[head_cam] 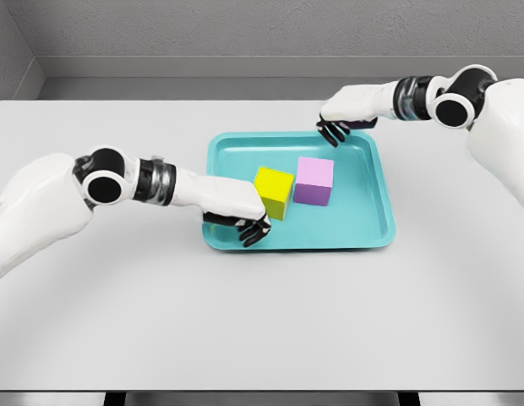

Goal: Push two cubes

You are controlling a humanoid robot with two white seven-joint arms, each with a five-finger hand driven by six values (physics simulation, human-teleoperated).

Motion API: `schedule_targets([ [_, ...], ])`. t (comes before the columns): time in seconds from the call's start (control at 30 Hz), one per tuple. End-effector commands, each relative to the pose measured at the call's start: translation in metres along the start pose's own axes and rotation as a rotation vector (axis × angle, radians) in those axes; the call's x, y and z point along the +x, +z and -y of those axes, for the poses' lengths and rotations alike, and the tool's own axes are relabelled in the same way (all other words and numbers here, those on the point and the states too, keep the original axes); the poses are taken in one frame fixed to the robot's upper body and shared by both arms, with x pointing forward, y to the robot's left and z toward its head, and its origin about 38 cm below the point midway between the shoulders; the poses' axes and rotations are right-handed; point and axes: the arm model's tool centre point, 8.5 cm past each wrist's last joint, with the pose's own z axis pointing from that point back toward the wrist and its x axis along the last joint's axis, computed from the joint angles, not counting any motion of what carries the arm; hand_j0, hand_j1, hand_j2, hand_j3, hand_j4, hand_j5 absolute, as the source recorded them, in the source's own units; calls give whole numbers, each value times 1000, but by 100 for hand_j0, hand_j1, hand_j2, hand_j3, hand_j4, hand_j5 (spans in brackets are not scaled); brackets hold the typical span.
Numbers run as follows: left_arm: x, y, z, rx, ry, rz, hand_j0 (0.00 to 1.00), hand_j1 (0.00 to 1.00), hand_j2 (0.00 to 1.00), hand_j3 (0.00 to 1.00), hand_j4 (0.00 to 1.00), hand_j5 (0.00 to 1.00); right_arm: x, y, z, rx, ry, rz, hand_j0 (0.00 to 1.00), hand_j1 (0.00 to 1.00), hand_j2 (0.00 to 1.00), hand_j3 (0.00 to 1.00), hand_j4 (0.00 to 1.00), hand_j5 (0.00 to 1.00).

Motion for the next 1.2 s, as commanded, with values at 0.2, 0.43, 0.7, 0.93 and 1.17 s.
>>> schedule_targets([
  [0.2,-3,-21,0,-20,-9,-7,14,14,14,14,14,14,-54,75,6,-157,-79,-94,20,20,20,20,20,20],
  [0.43,-14,-24,4,-25,22,-33,13,13,13,13,13,13,-62,85,-7,-142,-93,-117,25,25,25,25,25,25],
  [0.7,-17,-24,3,-25,26,-41,13,13,13,13,13,13,-65,91,-8,-141,-94,-129,31,31,31,31,31,31],
  [0.93,-13,-37,0,-30,13,-28,13,13,13,13,13,13,-65,90,-10,-139,-97,-129,31,31,31,31,31,31],
  [1.17,-14,-38,0,-28,17,-29,13,13,13,13,13,13,-65,91,-9,-140,-94,-130,31,31,31,31,31,31],
])
